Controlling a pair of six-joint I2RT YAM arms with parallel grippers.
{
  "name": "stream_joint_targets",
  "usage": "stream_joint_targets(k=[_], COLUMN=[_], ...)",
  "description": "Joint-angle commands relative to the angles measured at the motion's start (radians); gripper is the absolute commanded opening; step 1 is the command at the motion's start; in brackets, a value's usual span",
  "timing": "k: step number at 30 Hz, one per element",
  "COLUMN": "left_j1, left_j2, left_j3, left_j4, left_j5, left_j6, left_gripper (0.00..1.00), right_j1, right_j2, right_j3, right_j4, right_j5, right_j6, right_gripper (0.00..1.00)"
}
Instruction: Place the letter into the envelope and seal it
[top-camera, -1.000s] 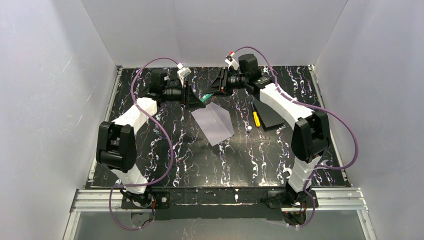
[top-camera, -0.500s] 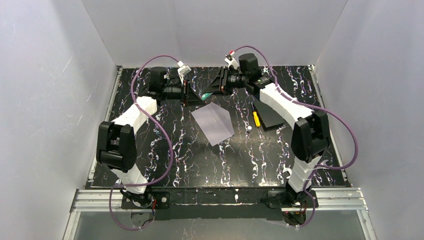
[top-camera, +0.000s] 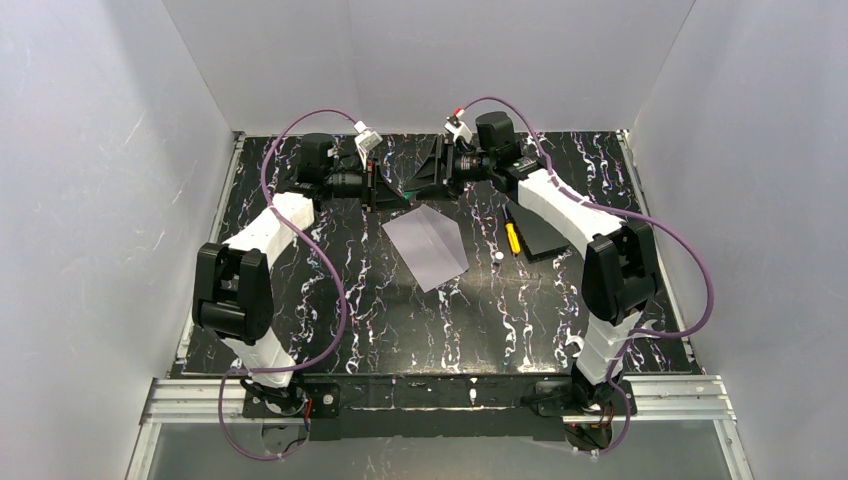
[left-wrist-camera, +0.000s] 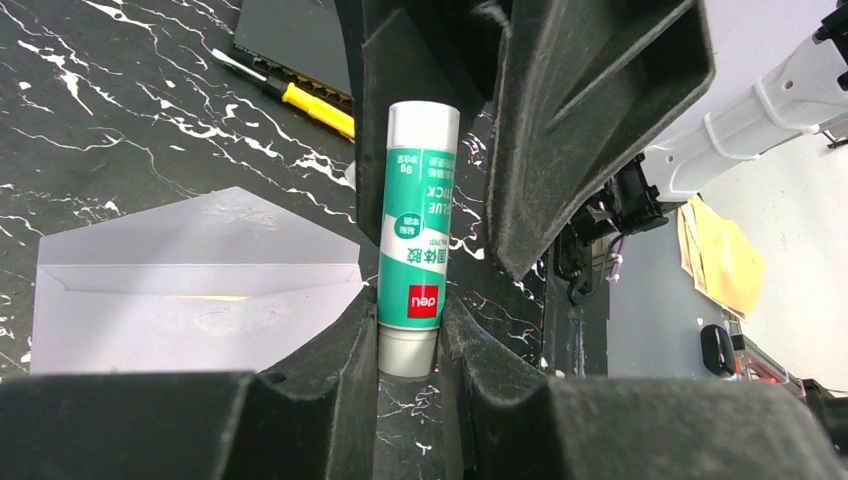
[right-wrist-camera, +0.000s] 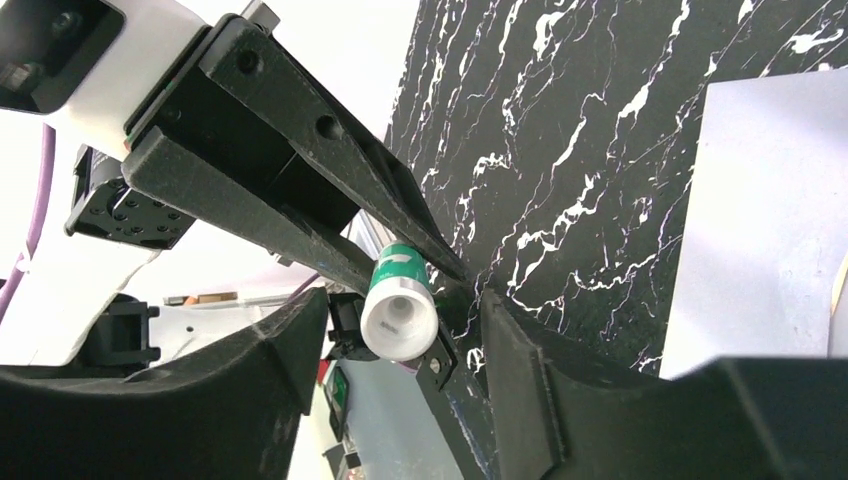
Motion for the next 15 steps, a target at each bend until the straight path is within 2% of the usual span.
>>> stream_joint_targets(k=[1, 4, 13, 15], left_j1=[0.002, -0.001, -0.004, -0.004], left_j2=[-0.049, -0.052, -0.058, -0.061], left_j3=[0.039, 0.029, 0.028, 0.03], left_j4=[0.004, 0.004, 0.004, 0.004], left_j5=[0.012, 0.02, 0.007, 0.001], left_j6=[0.014, 0.012, 0.013, 0.015], left_gripper=[0.0, 0.0, 0.0, 0.0], right_j1=[0.009, 0.013, 0.033, 0.035], right_j2=[-0.014, -0.001, 0.026, 0.032], right_j3=[-0.013, -0.006, -0.005, -0.002], right_j4=[0.078, 0.102, 0.116, 0.117], right_j5=[-0.036, -0.033, -0.006, -0.01], right_j6=[-0.027, -0.022, 0.004, 0.006], right_gripper=[0.6, 0.47, 0.41, 0.32])
